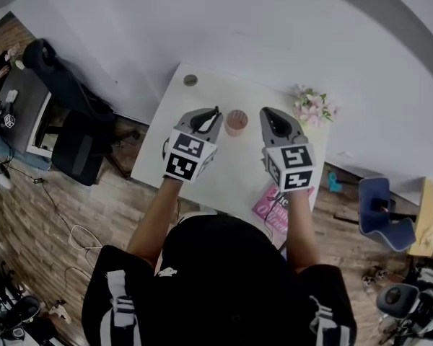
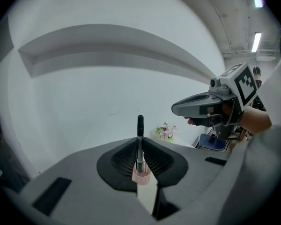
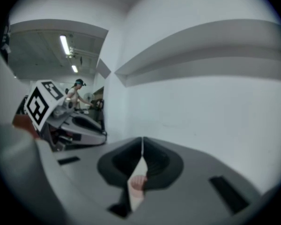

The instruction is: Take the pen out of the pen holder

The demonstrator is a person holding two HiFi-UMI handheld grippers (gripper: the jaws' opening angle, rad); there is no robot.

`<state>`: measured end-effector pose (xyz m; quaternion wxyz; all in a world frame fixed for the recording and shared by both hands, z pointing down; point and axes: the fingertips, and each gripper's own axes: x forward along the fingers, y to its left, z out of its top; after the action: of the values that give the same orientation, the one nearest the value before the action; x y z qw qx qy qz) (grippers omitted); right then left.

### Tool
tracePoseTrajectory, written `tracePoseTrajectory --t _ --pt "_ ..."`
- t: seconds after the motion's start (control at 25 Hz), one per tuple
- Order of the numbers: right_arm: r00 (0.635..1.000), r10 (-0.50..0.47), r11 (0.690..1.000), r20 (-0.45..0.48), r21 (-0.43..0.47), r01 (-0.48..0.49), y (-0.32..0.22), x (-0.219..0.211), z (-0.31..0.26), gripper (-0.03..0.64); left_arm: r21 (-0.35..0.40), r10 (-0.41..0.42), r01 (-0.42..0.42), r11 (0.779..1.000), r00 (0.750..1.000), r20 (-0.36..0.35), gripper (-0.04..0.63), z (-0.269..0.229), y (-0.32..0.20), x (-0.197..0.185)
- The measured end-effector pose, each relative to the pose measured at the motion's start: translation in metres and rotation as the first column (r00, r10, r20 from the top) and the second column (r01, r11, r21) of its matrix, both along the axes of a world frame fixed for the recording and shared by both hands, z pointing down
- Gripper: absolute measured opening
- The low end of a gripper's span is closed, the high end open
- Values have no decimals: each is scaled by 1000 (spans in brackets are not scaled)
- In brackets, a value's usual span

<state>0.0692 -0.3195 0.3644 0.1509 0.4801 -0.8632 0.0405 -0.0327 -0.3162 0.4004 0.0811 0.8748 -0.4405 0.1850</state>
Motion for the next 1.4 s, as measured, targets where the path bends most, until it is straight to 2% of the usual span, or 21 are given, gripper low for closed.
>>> tracePoseTrajectory --t 0.44,0.84,1.4 --pt "1000 -7 991 11 131 5 6 -4 -61 34 137 -35 41 990 998 -46 60 -65 18 -18" --pt "999 7 981 33 192 -13 13 2 -93 34 223 -33 54 973 995 -99 58 -107 29 -21" --pt "998 -8 978 59 210 -5 22 4 -100 34 266 -39 70 961 992 -120 60 -123 41 -20"
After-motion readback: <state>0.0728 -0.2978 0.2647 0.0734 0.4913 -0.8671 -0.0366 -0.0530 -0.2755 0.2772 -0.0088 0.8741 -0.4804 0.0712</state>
